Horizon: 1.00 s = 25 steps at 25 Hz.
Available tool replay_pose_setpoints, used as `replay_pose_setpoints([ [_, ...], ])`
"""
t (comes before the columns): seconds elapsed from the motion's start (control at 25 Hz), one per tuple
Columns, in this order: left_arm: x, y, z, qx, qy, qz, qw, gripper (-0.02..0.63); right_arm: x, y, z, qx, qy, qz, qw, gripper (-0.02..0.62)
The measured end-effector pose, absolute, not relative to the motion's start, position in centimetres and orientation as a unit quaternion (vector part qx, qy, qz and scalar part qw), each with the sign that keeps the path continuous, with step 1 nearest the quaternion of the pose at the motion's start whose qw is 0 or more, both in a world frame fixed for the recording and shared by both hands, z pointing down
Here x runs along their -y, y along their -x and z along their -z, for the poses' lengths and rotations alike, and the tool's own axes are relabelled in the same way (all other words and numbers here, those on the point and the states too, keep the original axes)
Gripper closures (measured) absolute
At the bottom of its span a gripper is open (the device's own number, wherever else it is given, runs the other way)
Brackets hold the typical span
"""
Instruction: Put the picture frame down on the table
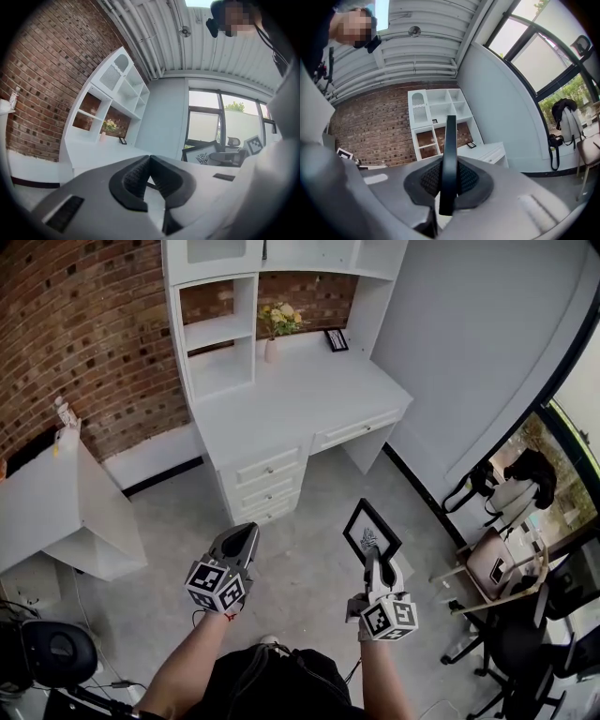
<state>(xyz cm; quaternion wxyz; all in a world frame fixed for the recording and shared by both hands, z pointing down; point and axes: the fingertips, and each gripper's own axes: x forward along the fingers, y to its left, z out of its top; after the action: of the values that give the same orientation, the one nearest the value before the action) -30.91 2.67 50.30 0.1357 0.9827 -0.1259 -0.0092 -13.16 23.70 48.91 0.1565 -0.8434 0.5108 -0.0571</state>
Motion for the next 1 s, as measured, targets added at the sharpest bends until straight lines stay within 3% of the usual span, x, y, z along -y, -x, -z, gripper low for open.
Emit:
replay_pose_setpoints([
  [0.56,0.8,26.5,-50.6,0.134,-0.981,0.012,0.139,0.614,-19.4,7.1,-48.8,-0.513,0.840,0.055,0.171,0.572],
  [1.0,4.6,15.4,-49.2,0.139,-0.982,0.013,0.128,0.615,-15.6,-3.9,-47.9,-0.519,0.835,0.050,0.178,0.572],
])
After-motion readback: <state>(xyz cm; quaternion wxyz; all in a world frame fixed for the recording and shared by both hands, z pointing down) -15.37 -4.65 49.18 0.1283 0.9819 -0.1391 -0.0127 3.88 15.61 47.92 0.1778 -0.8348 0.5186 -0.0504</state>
